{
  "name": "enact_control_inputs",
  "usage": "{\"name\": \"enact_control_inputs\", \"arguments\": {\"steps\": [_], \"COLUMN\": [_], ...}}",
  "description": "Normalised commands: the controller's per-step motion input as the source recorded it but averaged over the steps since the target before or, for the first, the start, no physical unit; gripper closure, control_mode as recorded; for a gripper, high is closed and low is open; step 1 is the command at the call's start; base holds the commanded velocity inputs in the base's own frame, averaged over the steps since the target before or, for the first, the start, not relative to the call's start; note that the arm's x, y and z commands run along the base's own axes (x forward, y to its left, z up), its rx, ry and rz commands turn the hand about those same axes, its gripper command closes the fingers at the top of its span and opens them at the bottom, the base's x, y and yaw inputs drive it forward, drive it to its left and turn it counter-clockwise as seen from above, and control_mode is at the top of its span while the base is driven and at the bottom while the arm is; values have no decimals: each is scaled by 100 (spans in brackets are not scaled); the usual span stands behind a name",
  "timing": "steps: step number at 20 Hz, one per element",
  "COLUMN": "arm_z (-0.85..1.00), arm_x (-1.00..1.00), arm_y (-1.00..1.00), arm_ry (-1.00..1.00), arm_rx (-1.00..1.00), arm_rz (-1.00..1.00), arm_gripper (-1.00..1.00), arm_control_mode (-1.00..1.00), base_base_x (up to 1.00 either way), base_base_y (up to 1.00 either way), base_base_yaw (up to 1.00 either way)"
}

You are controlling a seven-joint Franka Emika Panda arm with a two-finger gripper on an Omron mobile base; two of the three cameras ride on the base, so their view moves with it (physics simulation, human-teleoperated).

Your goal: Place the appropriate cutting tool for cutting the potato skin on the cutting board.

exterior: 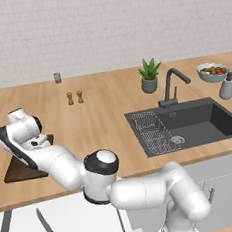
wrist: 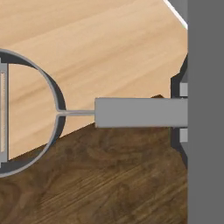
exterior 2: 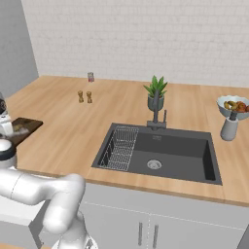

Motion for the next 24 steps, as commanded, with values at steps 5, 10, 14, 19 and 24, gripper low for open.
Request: {"name": "enact_control_inputs", "arguments": {"steps": [5, 10, 14, 19, 24], "arm_z": [-41, -19, -4, -3, -1], "arm_x": [4, 0, 0, 1, 6], "arm_y": [7, 27, 12, 0, 0], "arm_ry": [2, 0, 0, 0, 0], "arm_rx": [0, 0, 0, 0, 0], "arm_rz": [0, 3, 7, 9, 10], "arm_gripper": [100, 100, 100, -100, -100], "arm_control_mode": [-100, -100, -100, -100, -100], "base_base_x": [0, 0, 0, 0, 0], "base_base_y": [0, 0, 0, 0, 0], "base_base_yaw": [0, 0, 0, 0, 0]}}
